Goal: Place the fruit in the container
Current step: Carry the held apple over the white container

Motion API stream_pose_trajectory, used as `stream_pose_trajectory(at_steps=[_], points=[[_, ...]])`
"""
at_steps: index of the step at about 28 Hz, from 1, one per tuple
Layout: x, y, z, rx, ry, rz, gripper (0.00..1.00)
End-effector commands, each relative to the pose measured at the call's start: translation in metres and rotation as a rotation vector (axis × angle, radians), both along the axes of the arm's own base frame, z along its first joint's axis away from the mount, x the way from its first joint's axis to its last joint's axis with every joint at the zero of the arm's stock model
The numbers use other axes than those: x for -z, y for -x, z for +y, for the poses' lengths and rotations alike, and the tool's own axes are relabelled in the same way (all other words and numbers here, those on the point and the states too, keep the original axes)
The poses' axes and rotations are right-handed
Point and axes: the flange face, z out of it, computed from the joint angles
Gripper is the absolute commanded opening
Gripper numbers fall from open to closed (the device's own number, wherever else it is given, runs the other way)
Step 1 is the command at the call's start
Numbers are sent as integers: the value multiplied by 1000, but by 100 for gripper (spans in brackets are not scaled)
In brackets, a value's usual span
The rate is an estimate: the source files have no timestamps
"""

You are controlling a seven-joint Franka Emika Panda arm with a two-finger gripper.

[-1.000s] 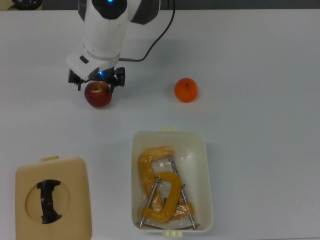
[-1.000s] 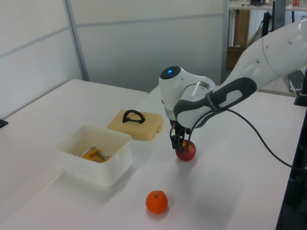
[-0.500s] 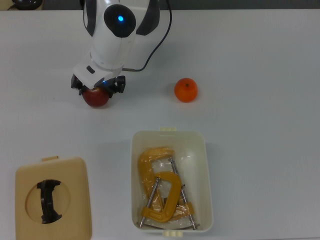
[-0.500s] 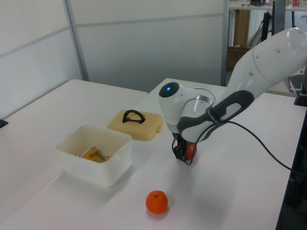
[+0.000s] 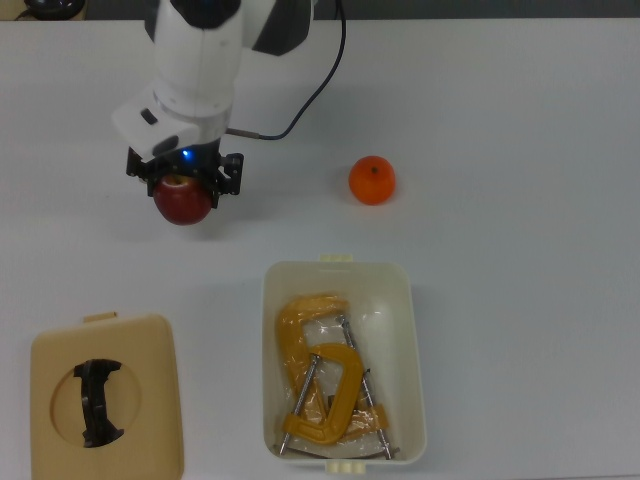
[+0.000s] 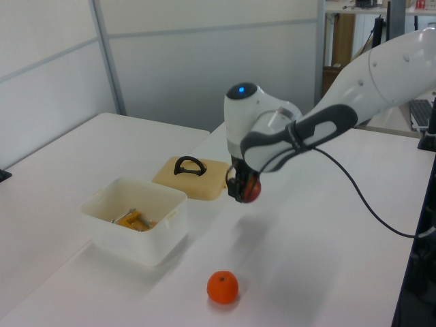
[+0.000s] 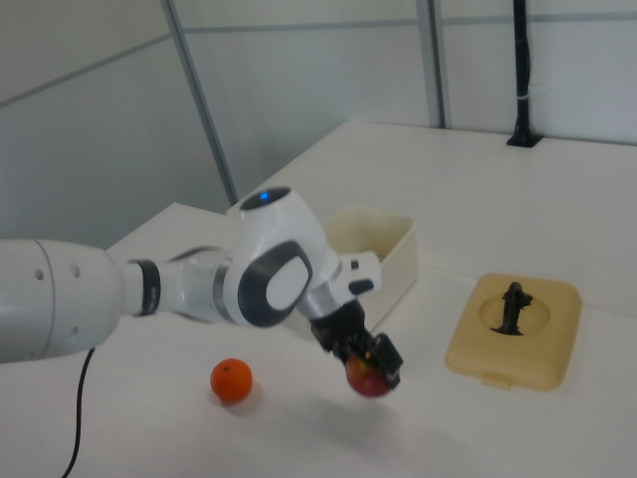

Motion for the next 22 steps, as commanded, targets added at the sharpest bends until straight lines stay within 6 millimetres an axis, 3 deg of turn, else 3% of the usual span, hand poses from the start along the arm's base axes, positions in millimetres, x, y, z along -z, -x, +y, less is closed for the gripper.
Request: stream_pose_trajectory(at_steps=[1, 4, 8, 12, 16, 18, 22], points=[[-58, -13, -2, 52, -68, -51, 0], [-81, -22, 4, 103, -158, -108, 0], [-96, -28, 16, 162, -221, -152, 0], [-110, -37, 51, 204, -258, -216, 0], [-108, -47, 85, 233, -297, -289, 0], [-98, -54, 100, 259, -298, -323, 0], [-89, -69, 120, 304, -278, -378, 0]])
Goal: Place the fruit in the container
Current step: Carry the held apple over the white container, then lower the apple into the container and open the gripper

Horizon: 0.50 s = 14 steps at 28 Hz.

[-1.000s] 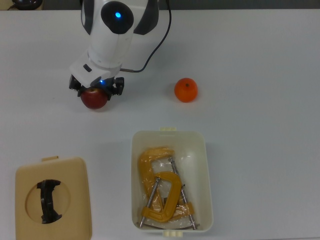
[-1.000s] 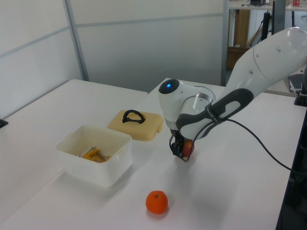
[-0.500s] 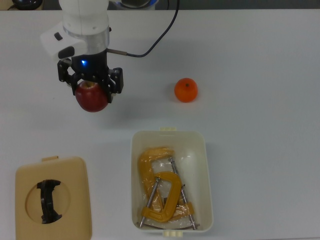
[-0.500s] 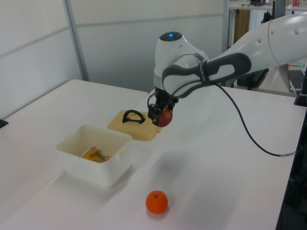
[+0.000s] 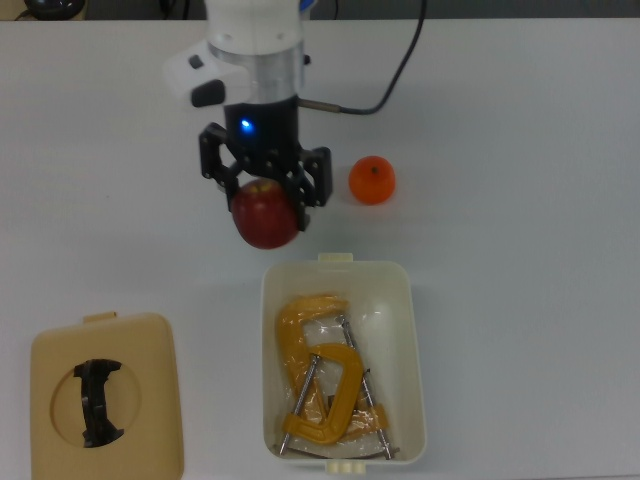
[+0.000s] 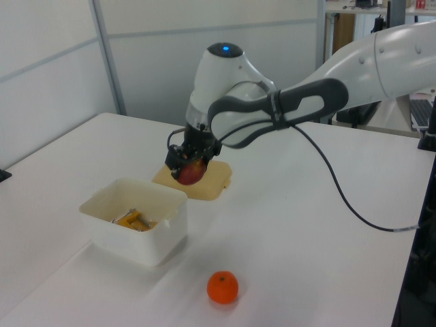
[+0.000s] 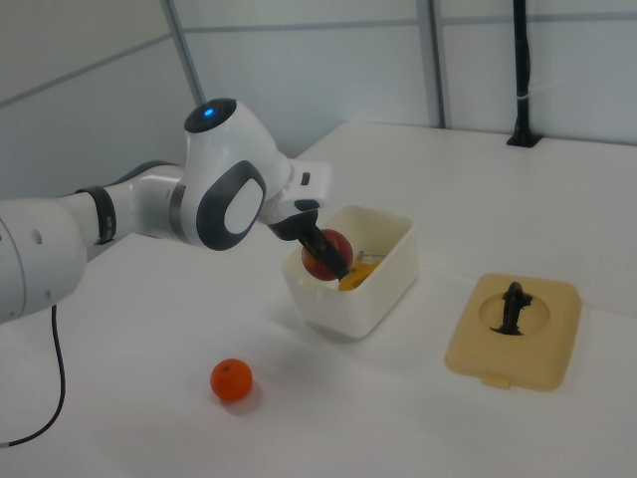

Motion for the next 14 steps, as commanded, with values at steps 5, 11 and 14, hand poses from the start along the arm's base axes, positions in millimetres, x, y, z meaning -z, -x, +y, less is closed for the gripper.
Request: stream_pose_trajectory(at_steps=[5, 11, 14], points=[[38, -46, 30, 138, 46, -78, 7], [41, -46, 41, 142, 68, -84, 100], [42, -45, 47, 126, 86, -86, 100]])
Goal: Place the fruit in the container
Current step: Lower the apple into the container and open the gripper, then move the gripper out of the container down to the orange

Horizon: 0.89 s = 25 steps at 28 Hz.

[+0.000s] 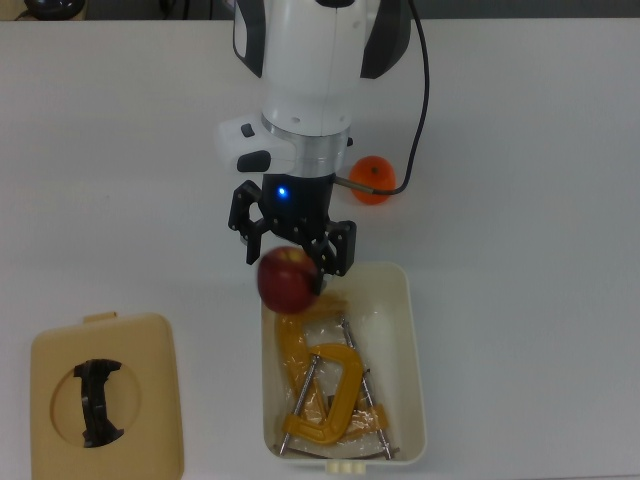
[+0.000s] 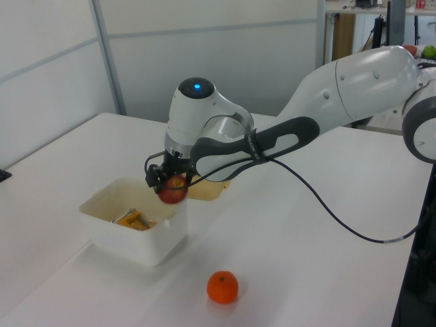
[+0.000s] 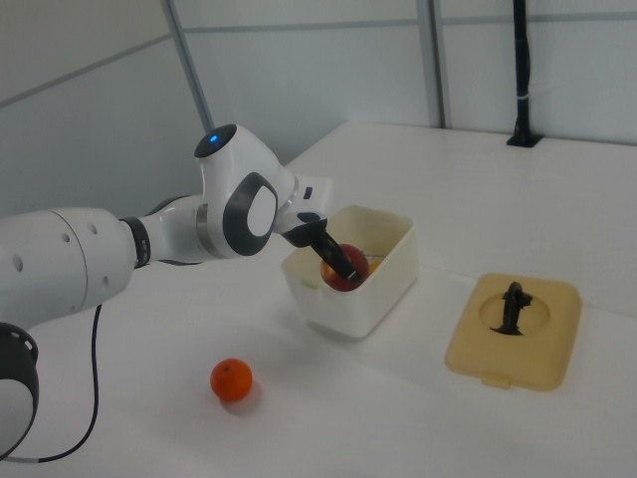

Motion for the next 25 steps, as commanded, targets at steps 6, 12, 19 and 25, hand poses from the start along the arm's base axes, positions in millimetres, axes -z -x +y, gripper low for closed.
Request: stream_pose_trajectory(at_steps=[6, 12, 19, 25], points=[[-9, 4, 28, -22, 25, -20, 100], [-1, 31, 31, -115, 90, 130, 100], [17, 72, 60, -225, 109, 310, 100], [40, 107, 92, -293, 120, 372, 100]])
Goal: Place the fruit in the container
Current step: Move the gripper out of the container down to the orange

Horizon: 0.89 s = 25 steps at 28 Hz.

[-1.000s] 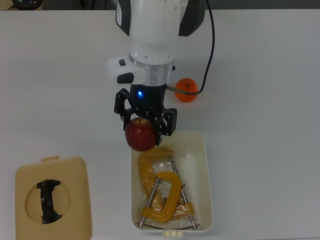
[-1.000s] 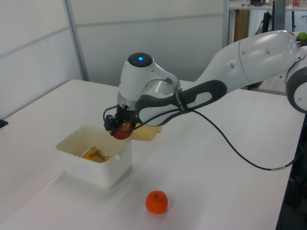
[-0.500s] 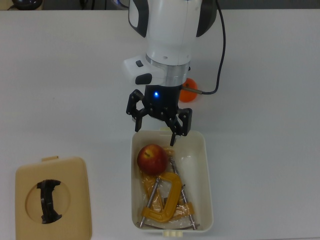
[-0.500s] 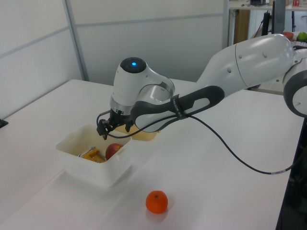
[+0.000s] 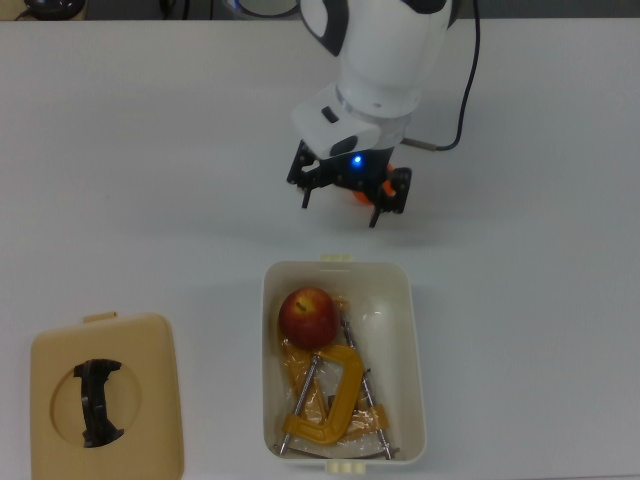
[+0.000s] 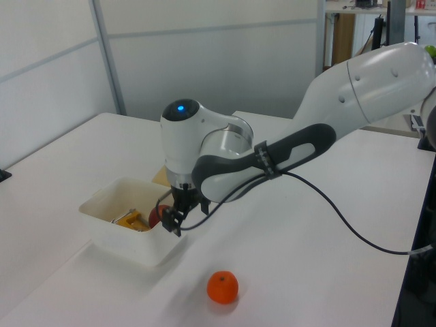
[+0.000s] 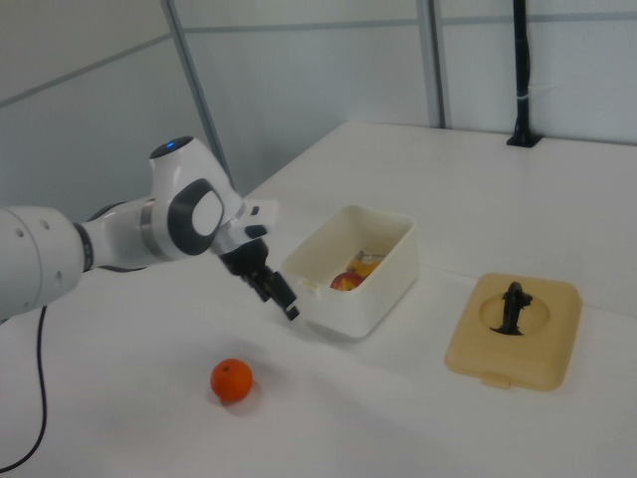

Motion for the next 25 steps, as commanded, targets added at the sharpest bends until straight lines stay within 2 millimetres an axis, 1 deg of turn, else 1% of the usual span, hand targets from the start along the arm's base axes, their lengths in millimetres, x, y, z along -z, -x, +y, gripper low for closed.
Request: stream_pose_trajectory(at_steps=[1, 7, 8, 12, 14, 18, 22, 23, 25], points=[[14, 40, 18, -68, 6, 68, 100], [37, 57, 35, -109, 21, 112, 100], [41, 62, 43, -125, 24, 120, 100], [48, 70, 50, -142, 32, 132, 100], [54, 77, 58, -159, 41, 143, 100], [67, 86, 65, -182, 51, 157, 100], [74, 91, 67, -188, 64, 156, 100], [80, 94, 66, -189, 75, 163, 100], [85, 95, 66, -194, 80, 168, 100]])
